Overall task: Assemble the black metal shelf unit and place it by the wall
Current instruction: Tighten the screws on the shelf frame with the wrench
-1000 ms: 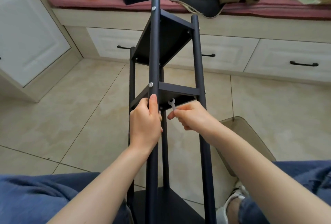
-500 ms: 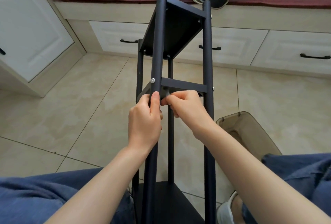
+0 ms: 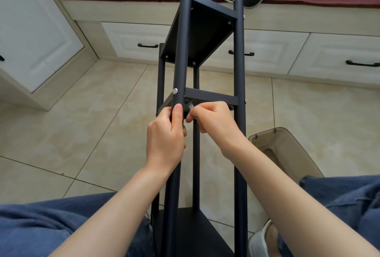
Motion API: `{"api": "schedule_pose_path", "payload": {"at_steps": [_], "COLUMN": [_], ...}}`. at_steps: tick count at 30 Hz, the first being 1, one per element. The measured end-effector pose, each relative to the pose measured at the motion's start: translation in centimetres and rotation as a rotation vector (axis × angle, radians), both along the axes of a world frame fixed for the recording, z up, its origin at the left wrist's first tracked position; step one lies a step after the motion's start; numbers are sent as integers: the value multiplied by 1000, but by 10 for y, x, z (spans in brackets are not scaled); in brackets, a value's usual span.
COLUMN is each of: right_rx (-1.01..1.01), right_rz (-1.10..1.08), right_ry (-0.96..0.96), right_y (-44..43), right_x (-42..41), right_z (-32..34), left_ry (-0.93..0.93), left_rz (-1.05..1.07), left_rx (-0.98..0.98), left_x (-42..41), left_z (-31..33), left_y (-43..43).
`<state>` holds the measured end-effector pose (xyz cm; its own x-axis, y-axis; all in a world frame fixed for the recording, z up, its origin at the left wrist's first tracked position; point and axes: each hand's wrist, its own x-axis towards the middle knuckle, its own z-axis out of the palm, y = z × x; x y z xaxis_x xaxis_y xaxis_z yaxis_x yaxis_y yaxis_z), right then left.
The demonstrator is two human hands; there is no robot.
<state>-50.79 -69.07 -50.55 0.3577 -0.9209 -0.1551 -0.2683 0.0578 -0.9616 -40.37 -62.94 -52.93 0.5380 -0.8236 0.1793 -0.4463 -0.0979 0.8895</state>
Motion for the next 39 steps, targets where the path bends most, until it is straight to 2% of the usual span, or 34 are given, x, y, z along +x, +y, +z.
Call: {"api": "schedule_pose_path", "payload": {"at_steps": [18,32,39], "right_rx": [-28,-71,-182], "right_rz": [-64,-3,-3], "right_ry": [36,1,18], "right_y": [0,-9,-11], "right_x": [1,-3,5], "right_z": [-4,-4,-20], "left_ry": [30,52,60], "left_rz": [-14,-19,-26], "left_rx": [2,13,15], "left_x": [0,2,2], "left_z": [0,1,2], "left_y": [1,-1,0]}}
